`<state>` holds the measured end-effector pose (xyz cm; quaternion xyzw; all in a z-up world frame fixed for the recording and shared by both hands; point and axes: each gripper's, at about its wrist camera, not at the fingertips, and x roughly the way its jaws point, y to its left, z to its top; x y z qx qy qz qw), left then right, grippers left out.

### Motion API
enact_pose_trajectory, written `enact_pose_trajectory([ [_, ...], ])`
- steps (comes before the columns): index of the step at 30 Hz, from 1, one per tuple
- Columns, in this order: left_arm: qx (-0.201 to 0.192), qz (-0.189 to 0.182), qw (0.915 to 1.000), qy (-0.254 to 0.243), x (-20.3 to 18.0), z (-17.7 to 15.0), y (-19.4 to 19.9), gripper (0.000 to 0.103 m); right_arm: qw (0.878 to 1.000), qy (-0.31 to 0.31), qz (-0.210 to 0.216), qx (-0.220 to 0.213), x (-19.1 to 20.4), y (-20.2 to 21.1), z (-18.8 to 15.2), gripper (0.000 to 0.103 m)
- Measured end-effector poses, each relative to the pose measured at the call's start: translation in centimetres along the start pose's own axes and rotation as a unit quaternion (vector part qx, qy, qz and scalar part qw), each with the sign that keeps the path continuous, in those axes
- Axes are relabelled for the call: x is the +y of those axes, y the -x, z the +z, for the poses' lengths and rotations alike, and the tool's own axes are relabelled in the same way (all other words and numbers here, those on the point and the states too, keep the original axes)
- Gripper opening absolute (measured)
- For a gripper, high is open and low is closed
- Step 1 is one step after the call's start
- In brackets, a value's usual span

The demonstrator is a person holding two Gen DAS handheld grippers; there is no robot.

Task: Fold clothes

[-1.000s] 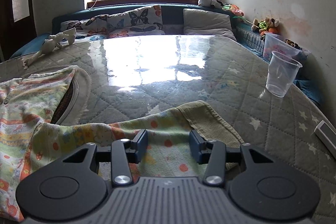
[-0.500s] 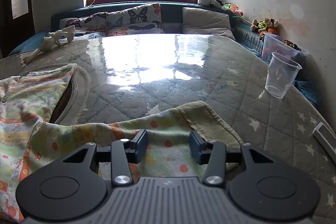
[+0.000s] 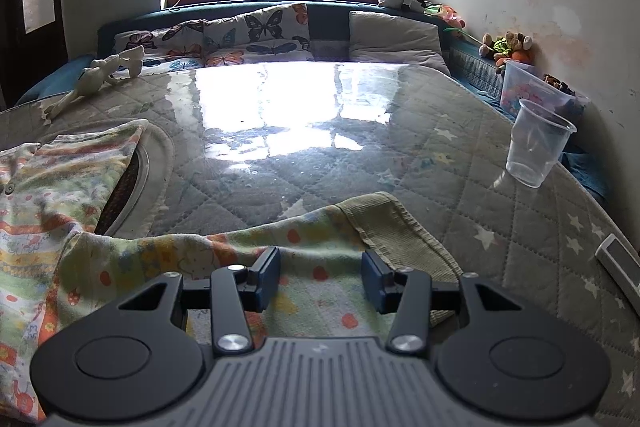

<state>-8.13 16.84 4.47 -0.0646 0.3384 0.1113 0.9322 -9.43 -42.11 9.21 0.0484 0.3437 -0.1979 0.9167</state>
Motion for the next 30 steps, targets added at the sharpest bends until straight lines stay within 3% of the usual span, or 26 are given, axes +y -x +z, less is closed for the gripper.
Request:
enact_pose_trajectory([
  [7, -0.006, -0.077, 0.9969, -0.016, -3.3, 0.2, 1.9, 0.033, 1.000, 0.002, 0.007, -0.001, 0.3, 0.2, 0.0, 0.047],
  [11, 0.012, -0.139, 0.9896, -0.036, -7.1, -0.2, 1.3, 0.033, 1.000, 0.003, 0.010, -0.001, 0.3, 0.2, 0.0, 0.047],
  [17, 0.041, -0.189, 0.9795, -0.058, -11.7, -1.1, -0.7, 0.032, 1.000, -0.003, 0.009, 0.000, -0.3, 0.1, -0.1, 0.051],
  [22, 0.047, -0.171, 0.9822, -0.062, -12.5, -1.2, -2.0, 0.030, 1.000, -0.010, 0.009, 0.000, -0.8, 0.2, -0.2, 0.052],
  [24, 0.044, -0.158, 0.9845, -0.063, -12.2, -1.1, -2.1, 0.021, 1.000, -0.013, 0.009, -0.001, -1.0, 0.3, -0.3, 0.052],
  [27, 0.026, -0.114, 0.9895, -0.085, -11.8, -1.1, -2.4, 0.018, 1.000, -0.017, 0.009, -0.002, -1.3, 0.4, -0.3, 0.052],
  [30, 0.024, -0.113, 0.9904, -0.075, -10.7, -0.7, -2.7, 0.018, 1.000, -0.021, 0.010, -0.003, -1.6, 0.5, -0.4, 0.052],
])
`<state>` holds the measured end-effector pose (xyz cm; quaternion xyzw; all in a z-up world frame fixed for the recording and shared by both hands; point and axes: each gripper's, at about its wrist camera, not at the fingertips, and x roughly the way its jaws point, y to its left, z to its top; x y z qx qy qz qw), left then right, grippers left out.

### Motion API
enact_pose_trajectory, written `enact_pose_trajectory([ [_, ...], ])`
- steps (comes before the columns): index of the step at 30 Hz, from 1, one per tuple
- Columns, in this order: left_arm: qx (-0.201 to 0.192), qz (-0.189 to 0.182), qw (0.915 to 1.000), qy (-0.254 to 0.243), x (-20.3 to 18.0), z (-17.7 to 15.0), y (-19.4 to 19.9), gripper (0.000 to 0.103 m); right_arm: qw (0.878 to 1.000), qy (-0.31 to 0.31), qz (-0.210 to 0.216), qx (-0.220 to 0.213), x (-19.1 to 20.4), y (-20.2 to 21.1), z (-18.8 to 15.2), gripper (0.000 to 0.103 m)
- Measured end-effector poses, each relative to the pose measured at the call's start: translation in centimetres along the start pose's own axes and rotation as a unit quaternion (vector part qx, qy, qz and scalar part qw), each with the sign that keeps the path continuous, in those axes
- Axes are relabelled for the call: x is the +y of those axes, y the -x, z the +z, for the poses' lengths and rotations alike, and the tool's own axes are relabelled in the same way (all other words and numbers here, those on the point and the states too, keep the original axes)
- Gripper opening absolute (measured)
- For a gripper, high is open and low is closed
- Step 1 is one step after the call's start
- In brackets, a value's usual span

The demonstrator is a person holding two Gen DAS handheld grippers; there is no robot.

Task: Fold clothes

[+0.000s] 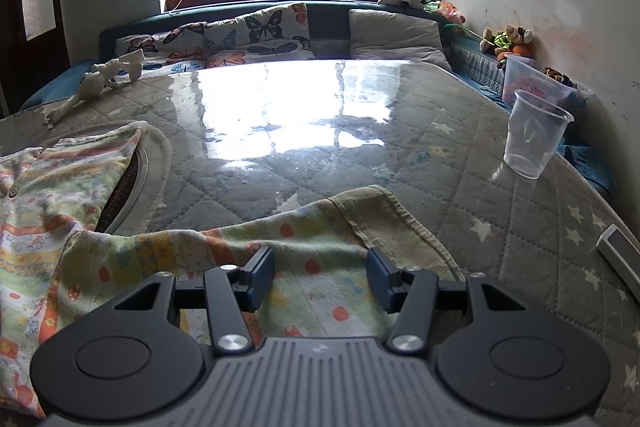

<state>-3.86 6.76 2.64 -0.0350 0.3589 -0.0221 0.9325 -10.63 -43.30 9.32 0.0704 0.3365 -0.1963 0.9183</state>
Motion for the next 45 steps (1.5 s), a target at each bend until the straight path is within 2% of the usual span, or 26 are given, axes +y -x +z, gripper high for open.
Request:
enact_pose_trajectory([
  [5, -0.001, -0.013, 0.9999, 0.006, 0.0, 0.7, 0.8, 0.018, 1.000, -0.007, 0.000, -0.002, -0.5, 0.2, -0.1, 0.052],
  [7, -0.002, -0.018, 0.9998, 0.008, 0.0, 1.0, 1.1, 0.024, 1.000, -0.013, -0.005, -0.003, -1.1, 0.3, 0.0, 0.052],
  [9, -0.003, -0.024, 0.9997, 0.009, 0.0, 1.3, 1.4, 0.037, 1.000, -0.020, -0.011, -0.005, -1.6, 0.4, 0.0, 0.052],
  [12, -0.010, -0.042, 0.9990, -0.007, -1.3, 1.6, 2.1, 0.049, 0.999, -0.030, -0.019, -0.007, -2.5, 0.6, 0.1, 0.052],
  [16, -0.020, -0.067, 0.9972, -0.029, -3.3, 2.0, 2.8, 0.057, 0.999, -0.043, -0.030, -0.010, -3.7, 0.9, 0.2, 0.052],
  [18, -0.023, -0.077, 0.9960, -0.037, -4.3, 2.1, 3.0, 0.067, 0.998, -0.047, -0.029, -0.010, -3.9, 0.8, 0.3, 0.052],
  [24, -0.015, -0.104, 0.9927, -0.059, -7.1, 2.0, 2.8, 0.069, 1.000, -0.003, 0.001, -0.010, -1.3, -0.1, 1.5, 0.052],
  [28, -0.008, -0.120, 0.9900, -0.074, -8.4, 1.6, 2.6, 0.069, 1.000, 0.027, 0.003, 0.002, 0.4, -1.9, 2.0, 0.052],
  [33, 0.001, -0.125, 0.9885, -0.085, -9.1, 1.1, 2.2, 0.069, 1.000, 0.008, -0.015, 0.001, 0.0, -3.4, 2.7, 0.052],
  [36, 0.008, -0.122, 0.9890, -0.083, -9.0, 0.9, 1.8, 0.069, 1.000, -0.012, -0.011, -0.003, -0.7, -3.5, 2.9, 0.051],
  [45, 0.006, -0.123, 0.9890, -0.082, -8.8, 1.1, 1.8, 0.074, 0.998, -0.045, -0.041, 0.001, -4.2, 0.0, 1.1, 0.052],
])
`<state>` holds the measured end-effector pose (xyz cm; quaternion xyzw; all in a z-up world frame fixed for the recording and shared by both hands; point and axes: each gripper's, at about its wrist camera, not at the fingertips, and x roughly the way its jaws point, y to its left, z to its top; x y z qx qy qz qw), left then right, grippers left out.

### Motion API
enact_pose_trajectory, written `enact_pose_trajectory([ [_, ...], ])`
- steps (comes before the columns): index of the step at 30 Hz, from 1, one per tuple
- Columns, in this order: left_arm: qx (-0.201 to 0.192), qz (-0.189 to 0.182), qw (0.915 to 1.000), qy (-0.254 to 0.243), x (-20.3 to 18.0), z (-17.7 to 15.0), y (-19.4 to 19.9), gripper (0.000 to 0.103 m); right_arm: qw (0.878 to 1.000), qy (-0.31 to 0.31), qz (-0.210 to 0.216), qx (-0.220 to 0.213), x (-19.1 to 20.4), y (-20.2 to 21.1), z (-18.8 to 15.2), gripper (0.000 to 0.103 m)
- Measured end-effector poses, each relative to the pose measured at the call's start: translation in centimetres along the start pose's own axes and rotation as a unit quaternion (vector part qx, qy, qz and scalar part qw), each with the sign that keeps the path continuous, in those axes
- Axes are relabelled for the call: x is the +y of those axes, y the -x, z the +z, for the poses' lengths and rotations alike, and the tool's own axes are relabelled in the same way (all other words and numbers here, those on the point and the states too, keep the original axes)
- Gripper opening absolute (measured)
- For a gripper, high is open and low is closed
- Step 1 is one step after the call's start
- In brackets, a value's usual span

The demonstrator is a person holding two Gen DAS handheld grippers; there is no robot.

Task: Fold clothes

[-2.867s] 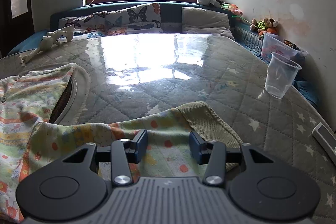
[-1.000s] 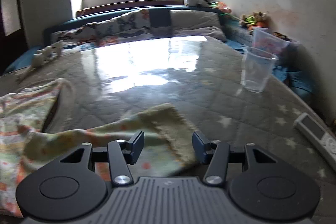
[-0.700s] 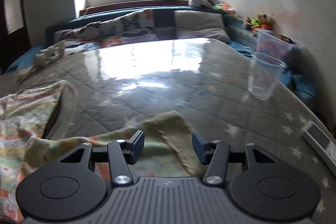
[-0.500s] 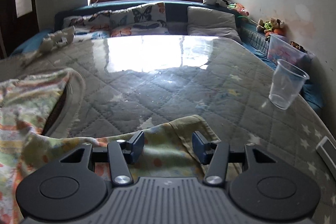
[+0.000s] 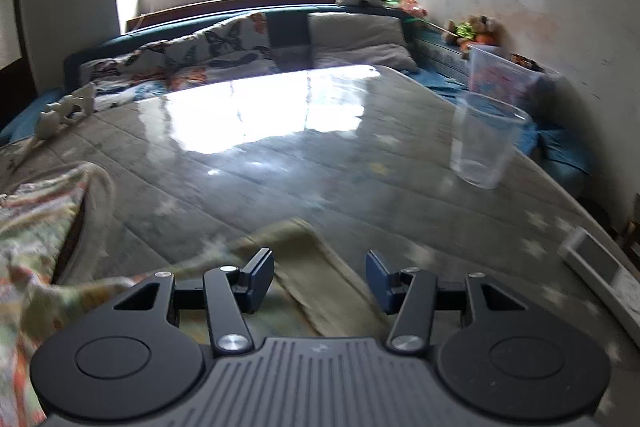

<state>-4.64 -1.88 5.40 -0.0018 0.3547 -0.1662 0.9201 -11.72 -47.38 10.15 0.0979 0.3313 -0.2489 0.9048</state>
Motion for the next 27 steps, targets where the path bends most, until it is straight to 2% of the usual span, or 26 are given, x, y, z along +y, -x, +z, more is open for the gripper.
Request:
enact_pose_trajectory([
  [4, 0.001, -0.008, 0.9999, -0.006, -0.6, 0.0, -0.2, 0.077, 1.000, -0.014, -0.004, 0.008, -1.5, 1.0, -1.3, 0.052],
  [10, -0.010, -0.013, 0.9998, -0.013, -1.6, 0.1, 0.1, 0.092, 1.000, -0.029, 0.000, 0.004, -1.4, 0.8, -2.2, 0.050],
  [11, -0.012, -0.013, 0.9997, -0.013, -1.6, 0.2, 0.2, 0.096, 1.000, -0.029, 0.000, 0.002, -1.2, 0.8, -2.2, 0.047],
  [14, -0.018, -0.012, 0.9996, -0.017, -1.8, 0.2, 0.5, 0.103, 1.000, -0.026, 0.004, -0.002, -0.6, 0.8, -2.1, 0.032],
  [16, -0.017, -0.009, 0.9997, -0.018, -1.9, 0.2, 0.4, 0.103, 1.000, -0.026, 0.012, -0.007, -0.3, 1.2, -1.9, 0.011],
  [22, -0.009, -0.004, 0.9998, -0.016, -1.7, 0.0, 0.1, 0.103, 0.999, -0.025, 0.039, -0.024, 0.8, 2.6, -1.1, 0.007],
  [27, -0.003, -0.001, 0.9999, -0.013, -1.5, -0.2, -0.2, 0.103, 0.994, 0.010, 0.101, -0.049, 3.5, 5.7, 1.0, 0.007],
])
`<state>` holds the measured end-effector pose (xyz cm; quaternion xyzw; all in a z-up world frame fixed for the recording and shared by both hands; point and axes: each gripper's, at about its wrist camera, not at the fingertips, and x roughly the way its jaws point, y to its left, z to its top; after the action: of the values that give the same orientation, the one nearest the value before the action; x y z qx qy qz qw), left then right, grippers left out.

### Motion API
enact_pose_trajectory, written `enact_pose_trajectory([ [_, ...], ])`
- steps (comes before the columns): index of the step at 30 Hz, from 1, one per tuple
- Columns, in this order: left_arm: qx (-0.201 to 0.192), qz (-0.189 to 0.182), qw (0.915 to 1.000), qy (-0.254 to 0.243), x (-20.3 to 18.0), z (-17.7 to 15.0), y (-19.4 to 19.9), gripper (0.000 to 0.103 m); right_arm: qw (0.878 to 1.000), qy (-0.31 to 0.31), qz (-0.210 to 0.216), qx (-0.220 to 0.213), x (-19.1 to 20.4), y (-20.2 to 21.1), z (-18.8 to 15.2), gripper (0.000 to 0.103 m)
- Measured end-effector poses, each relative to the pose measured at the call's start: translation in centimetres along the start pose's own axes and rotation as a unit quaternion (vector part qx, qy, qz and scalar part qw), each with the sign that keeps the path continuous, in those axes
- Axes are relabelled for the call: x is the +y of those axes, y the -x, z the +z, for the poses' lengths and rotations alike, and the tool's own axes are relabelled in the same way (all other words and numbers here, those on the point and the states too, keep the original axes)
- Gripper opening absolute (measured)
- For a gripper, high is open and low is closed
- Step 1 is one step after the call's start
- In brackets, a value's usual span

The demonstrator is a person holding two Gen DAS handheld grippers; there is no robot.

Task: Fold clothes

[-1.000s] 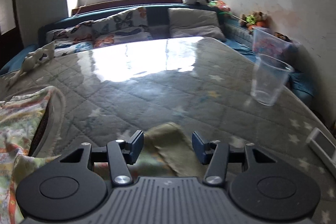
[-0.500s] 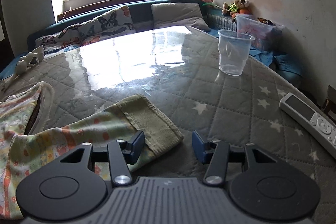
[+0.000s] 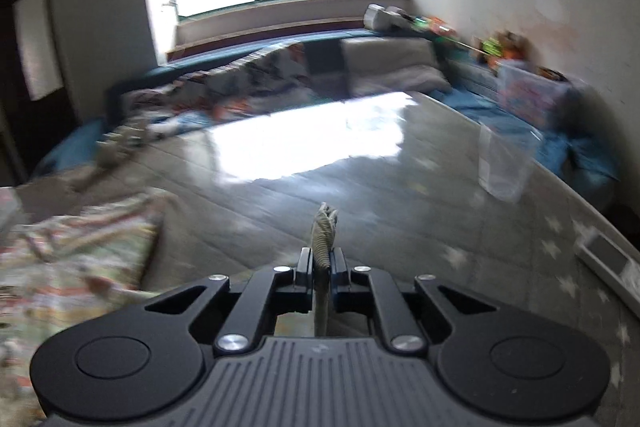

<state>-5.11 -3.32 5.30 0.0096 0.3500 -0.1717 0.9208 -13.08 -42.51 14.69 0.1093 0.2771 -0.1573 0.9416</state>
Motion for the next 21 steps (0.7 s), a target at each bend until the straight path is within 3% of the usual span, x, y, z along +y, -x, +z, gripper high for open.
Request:
enact_pose_trajectory([
  [7, 0.003, 0.009, 0.9998, 0.017, 1.3, -0.6, 0.2, 0.103, 0.993, 0.061, 0.105, -0.013, 6.6, 2.0, 2.9, 0.007],
  [14, -0.006, 0.021, 0.9990, 0.039, 3.2, -1.1, 1.1, 0.103, 0.970, 0.126, 0.208, -0.015, 14.8, 3.2, 4.0, 0.007],
  [21, -0.011, 0.033, 0.9971, 0.067, 5.1, -1.6, 1.6, 0.103, 0.944, 0.177, 0.278, 0.006, 21.4, 2.9, 2.9, 0.007],
])
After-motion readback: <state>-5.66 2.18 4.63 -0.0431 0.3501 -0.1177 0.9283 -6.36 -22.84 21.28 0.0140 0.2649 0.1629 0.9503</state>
